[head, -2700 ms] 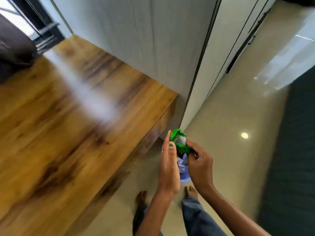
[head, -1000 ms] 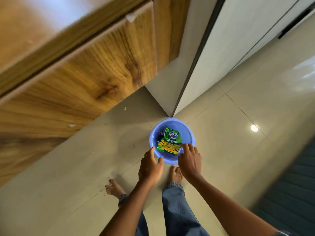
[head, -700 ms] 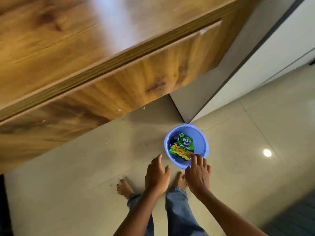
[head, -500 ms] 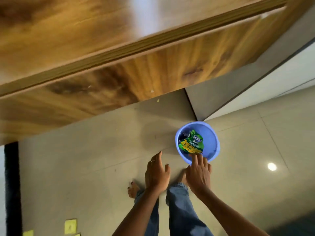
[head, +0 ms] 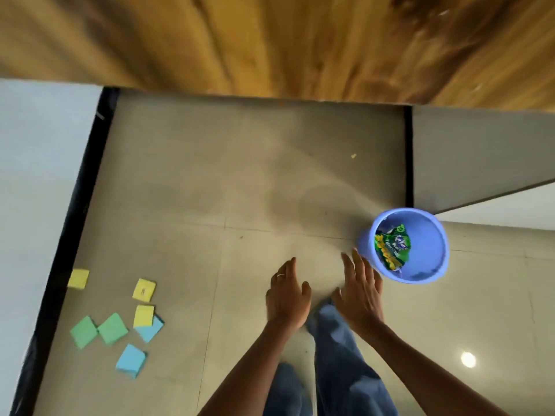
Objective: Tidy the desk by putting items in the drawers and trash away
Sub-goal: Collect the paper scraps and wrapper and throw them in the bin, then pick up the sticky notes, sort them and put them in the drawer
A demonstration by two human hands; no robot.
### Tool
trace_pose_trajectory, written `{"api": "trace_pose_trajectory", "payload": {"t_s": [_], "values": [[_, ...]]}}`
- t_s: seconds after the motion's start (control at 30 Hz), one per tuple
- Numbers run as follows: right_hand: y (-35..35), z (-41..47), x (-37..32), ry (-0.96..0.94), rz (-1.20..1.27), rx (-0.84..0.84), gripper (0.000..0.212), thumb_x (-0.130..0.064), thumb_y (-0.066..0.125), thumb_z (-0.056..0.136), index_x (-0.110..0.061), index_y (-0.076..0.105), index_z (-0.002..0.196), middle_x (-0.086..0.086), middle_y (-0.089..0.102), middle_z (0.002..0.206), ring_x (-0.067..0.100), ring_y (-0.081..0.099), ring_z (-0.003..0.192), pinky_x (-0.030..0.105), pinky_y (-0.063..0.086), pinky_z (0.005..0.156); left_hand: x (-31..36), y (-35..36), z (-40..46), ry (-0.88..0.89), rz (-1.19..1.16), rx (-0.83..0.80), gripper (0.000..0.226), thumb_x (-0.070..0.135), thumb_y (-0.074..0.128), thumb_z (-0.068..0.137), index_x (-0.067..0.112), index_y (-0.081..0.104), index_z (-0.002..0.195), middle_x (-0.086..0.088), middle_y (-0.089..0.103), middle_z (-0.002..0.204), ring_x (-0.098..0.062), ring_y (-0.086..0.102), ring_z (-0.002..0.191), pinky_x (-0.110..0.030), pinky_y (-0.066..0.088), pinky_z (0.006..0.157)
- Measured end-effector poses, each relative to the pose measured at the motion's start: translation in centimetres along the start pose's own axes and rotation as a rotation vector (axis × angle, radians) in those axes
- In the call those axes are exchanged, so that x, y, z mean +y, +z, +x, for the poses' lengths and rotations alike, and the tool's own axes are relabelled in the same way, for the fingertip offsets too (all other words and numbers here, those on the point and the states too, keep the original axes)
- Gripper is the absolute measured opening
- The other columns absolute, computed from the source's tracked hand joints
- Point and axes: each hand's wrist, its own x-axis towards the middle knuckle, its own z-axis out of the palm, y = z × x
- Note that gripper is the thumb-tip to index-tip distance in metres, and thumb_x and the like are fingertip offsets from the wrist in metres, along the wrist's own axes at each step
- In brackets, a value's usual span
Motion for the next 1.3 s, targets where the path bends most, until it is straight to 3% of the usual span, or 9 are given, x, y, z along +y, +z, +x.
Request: {"api": "trace_pose_trajectory", "payload": {"t_s": [0.23, 0.33, 0.43, 0.6, 0.73, 0.83, 1.17, 1.3], "values": [[4.6, -6.6, -8.5, -0.154, -0.024, -0.094, 0.081, -0.014, 0.074, 0.067, -0.007, 0.040, 0.140, 0.019, 0.035, 0.148, 0.040, 0.035, 0.134, 0.056, 0.031, 0.105, -11.5, -1.8, -9.0, -0.154, -0.131, 0.070, 0.062, 0.034, 0.042, 0.096, 0.023, 0.014, 0.151, 0.001, 0.022, 0.156, -0.018, 0.024, 0.142, -0.032, 0.030, 0.111], [6.4, -10.2, -12.7, -0.148, -0.010, -0.138, 0.085, -0.019, 0.070, 0.072, -0.010, 0.028, 0.146, 0.014, 0.022, 0.155, 0.033, 0.019, 0.143, 0.052, 0.026, 0.110, -17.0, -2.7, -13.9, -0.270, -0.223, 0.116, 0.063, 0.033, 0.042, 0.096, 0.024, 0.012, 0.151, 0.003, 0.022, 0.156, -0.015, 0.023, 0.142, -0.030, 0.029, 0.111], [8.0, -12.8, -17.5, -0.151, -0.001, -0.200, 0.084, -0.021, 0.064, 0.076, -0.013, 0.023, 0.148, 0.008, 0.017, 0.157, 0.028, 0.016, 0.144, 0.049, 0.024, 0.112, -22.2, -4.1, -17.8, -0.410, -0.294, 0.175, 0.063, 0.032, 0.041, 0.096, 0.024, 0.011, 0.151, 0.003, 0.021, 0.156, -0.016, 0.023, 0.141, -0.031, 0.030, 0.110], [10.1, -14.3, -25.7, -0.341, -0.031, -0.239, 0.069, -0.021, 0.062, 0.083, -0.013, 0.031, 0.144, 0.010, 0.026, 0.153, 0.027, 0.026, 0.139, 0.041, 0.023, 0.112, -29.0, -6.6, -21.1, -0.577, -0.420, 0.269, 0.060, 0.031, 0.042, 0.097, 0.021, 0.014, 0.150, 0.002, 0.025, 0.154, -0.018, 0.026, 0.140, -0.033, 0.032, 0.107], [13.3, -13.7, -30.4, -0.512, -0.130, -0.292, 0.070, -0.015, 0.079, 0.068, -0.007, 0.050, 0.131, 0.018, 0.050, 0.137, 0.037, 0.052, 0.120, 0.048, 0.045, 0.094, -33.0, -7.6, -21.0, -0.666, -0.570, 0.298, 0.060, 0.033, 0.044, 0.097, 0.020, 0.017, 0.149, -0.002, 0.029, 0.153, -0.020, 0.030, 0.138, -0.031, 0.032, 0.108], [15.7, -12.9, -32.9, -0.576, -0.202, -0.365, 0.072, -0.019, 0.087, 0.057, -0.006, 0.057, 0.121, 0.020, 0.060, 0.124, 0.038, 0.062, 0.106, 0.049, 0.053, 0.081, -35.2, -8.7, -19.7, -0.697, -0.646, 0.297, 0.061, 0.036, 0.045, 0.097, 0.020, 0.018, 0.149, -0.001, 0.029, 0.154, -0.018, 0.031, 0.139, -0.029, 0.031, 0.109], [23.8, -10.3, -42.4, -0.781, -0.408, -0.465, 0.068, -0.027, 0.092, 0.045, -0.013, 0.066, 0.106, 0.011, 0.069, 0.108, 0.029, 0.069, 0.094, 0.041, 0.057, 0.072, -46.1, -13.8, -12.6, -0.742, -0.797, 0.358, 0.056, 0.029, 0.046, 0.097, 0.021, 0.022, 0.148, 0.000, 0.033, 0.152, -0.019, 0.036, 0.137, -0.030, 0.031, 0.108], [29.2, -8.6, -45.4, -0.778, -0.462, -0.456, 0.055, -0.031, 0.088, 0.056, -0.013, 0.066, 0.103, 0.007, 0.069, 0.103, 0.025, 0.068, 0.091, 0.037, 0.056, 0.073, -50.7, -13.0, -10.4, -0.677, -0.778, 0.352, 0.055, 0.030, 0.043, 0.098, 0.024, 0.022, 0.148, 0.002, 0.031, 0.153, -0.016, 0.033, 0.138, -0.028, 0.028, 0.110]]}}
